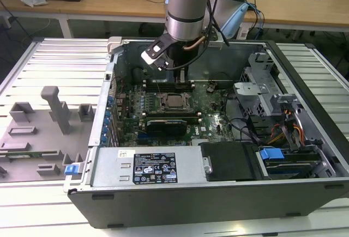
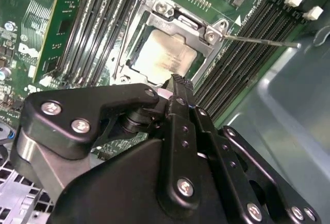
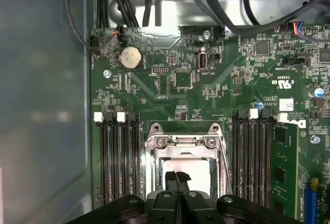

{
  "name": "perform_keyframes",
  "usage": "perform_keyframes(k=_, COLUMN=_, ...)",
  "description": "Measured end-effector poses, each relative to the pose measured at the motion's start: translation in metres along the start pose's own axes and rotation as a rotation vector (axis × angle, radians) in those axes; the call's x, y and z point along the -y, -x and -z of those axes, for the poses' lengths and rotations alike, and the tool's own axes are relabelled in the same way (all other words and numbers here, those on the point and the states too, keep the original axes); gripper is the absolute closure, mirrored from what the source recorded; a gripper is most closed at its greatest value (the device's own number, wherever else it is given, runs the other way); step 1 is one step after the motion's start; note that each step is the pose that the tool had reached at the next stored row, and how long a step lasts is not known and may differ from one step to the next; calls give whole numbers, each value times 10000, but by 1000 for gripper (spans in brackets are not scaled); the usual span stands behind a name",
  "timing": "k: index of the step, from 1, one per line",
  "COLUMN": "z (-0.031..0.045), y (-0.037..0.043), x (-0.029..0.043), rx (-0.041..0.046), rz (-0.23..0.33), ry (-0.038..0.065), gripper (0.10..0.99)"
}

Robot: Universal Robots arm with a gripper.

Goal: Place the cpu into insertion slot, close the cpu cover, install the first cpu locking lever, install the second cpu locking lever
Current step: 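Close the cpu cover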

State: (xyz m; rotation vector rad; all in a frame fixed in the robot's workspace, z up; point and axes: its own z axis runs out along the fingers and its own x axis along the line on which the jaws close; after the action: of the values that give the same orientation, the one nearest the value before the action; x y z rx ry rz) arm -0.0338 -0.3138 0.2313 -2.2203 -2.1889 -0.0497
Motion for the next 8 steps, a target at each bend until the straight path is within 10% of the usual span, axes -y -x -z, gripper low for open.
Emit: perform_keyframes(k=8, z=-8, y=1, x=5, rx=-2, rz=753, ry=-30, gripper=980)
